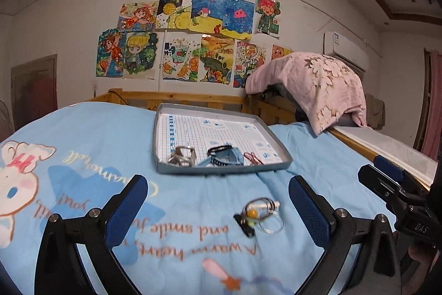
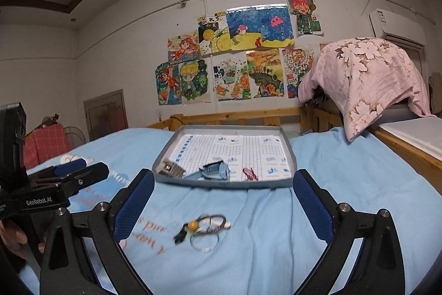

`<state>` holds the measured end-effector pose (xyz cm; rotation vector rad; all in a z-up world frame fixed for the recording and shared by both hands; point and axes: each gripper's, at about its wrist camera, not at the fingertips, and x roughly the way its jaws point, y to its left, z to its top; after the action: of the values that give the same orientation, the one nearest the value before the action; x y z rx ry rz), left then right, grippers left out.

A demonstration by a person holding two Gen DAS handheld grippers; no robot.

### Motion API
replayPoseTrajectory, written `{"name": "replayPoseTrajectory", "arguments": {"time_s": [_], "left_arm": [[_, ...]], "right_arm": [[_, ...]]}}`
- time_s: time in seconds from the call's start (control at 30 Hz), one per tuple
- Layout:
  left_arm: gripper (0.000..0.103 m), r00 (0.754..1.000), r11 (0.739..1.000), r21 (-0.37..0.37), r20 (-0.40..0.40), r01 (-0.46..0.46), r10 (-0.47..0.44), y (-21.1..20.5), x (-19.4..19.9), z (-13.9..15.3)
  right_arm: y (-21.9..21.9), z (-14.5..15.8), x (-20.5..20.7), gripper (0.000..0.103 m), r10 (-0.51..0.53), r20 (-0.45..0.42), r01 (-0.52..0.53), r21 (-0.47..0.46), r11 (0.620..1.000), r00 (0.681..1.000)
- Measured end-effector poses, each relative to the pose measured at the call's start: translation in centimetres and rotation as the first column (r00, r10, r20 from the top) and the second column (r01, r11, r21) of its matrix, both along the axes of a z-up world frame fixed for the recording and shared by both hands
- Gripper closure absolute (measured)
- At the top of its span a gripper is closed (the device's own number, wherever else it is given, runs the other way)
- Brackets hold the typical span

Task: Organize jewelry
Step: 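Withdraw both tools and move them down to the remaining jewelry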

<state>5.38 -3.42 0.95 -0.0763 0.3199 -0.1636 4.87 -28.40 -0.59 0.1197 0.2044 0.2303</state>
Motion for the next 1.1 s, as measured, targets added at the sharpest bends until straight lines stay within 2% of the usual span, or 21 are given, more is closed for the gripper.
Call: {"name": "replayPoseTrajectory", "arguments": {"time_s": [0.23, 0.47, 0.6, 0.8, 1.1], "left_arm": [[0.0, 1.0, 1.0, 0.001, -0.022, -0.02, 0.02, 0.2, -1.8, -1.2], [0.0, 0.999, 1.0, -0.011, -0.05, -0.017, 0.016, 0.6, -1.5, -1.5], [0.0, 0.996, 0.999, -0.034, -0.084, -0.021, 0.018, 1.0, -0.5, -1.7], [0.0, 0.991, 0.998, -0.027, -0.123, -0.055, 0.052, 1.3, 1.8, -1.7], [0.0, 0.993, 0.997, -0.032, -0.096, -0.075, 0.072, 1.4, 4.7, -0.7]], "right_arm": [[0.1, -1.3, -2.7, 0.004, -0.014, -0.015, 0.013, -0.022, 1.0, 1.0], [-0.1, -1.7, -2.5, 0.004, -0.008, -0.037, 0.007, -0.02, 1.0, 0.999], [-0.3, -1.4, -1.5, 0.004, -0.006, -0.048, 0.005, -0.021, 1.0, 0.999], [0.0, -0.8, 1.0, 0.004, 0.003, -0.05, -0.005, -0.04, 0.999, 0.999], [0.5, -0.4, 4.6, 0.004, 0.005, -0.041, -0.006, -0.029, 1.0, 0.999]]}}
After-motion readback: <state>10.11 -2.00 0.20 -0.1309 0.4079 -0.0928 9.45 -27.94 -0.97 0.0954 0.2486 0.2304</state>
